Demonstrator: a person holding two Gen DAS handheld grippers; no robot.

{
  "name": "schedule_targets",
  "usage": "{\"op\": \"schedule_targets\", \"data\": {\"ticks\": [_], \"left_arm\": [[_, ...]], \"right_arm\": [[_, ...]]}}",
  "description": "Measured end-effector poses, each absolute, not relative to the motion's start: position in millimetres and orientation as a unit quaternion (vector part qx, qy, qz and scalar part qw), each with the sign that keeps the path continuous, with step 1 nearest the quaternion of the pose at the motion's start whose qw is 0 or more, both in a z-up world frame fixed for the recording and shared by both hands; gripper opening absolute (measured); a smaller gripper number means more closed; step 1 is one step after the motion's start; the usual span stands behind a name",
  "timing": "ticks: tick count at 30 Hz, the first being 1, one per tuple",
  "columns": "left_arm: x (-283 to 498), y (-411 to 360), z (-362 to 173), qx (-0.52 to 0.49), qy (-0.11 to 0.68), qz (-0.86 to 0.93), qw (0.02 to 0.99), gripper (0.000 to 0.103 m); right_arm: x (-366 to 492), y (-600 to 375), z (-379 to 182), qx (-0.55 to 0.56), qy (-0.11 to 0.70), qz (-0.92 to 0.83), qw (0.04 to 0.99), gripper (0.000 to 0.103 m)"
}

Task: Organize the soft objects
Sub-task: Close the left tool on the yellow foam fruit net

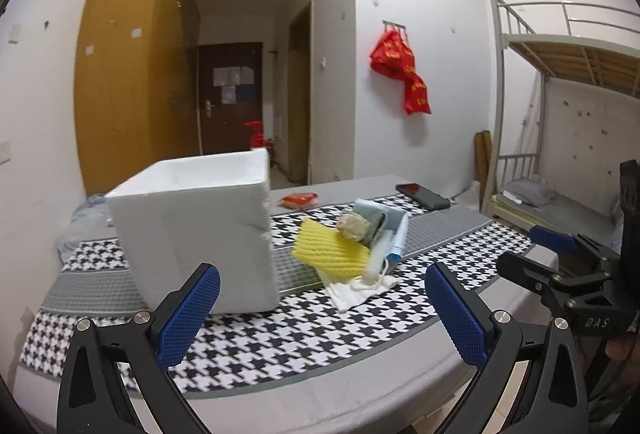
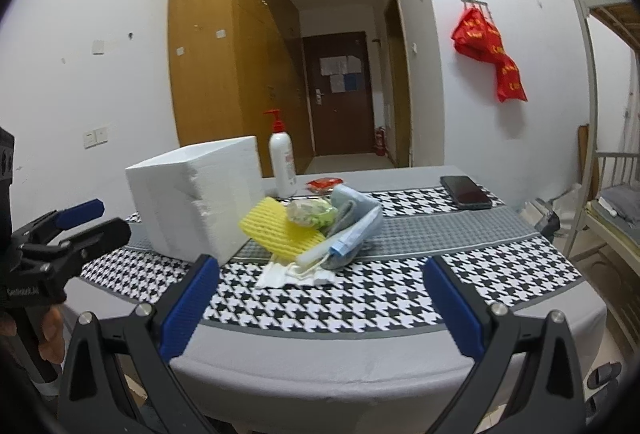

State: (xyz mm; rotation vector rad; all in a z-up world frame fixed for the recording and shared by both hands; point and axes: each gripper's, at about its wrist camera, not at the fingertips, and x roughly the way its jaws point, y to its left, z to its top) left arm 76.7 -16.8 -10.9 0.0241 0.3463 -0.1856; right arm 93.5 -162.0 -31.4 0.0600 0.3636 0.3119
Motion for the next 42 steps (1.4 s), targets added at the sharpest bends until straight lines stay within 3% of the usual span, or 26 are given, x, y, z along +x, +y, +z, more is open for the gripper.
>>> {"op": "schedule_targets", "data": {"ticks": [19,33,42], "left_arm": [[162.3,-49.5,-31.6,0.016,0.249,-0.183,0.951,0.102],[219.2,-35.4,-58.5,0.020,0.296,-0.155,0.942,0.101],[248.7,-34.6,-66.9,0.027,0.321,-0.140,0.936,0.090]], "right_arm": [[148.1,-181.4,-46.3,0.037,0.231,0.110,0.966,0.103],[185.9,-173.5,-56.2,0.033,0.256,0.122,0.958,0.103],[206.3,-168.3,-62.8,0.033,0.269,0.138,0.953,0.103]]}}
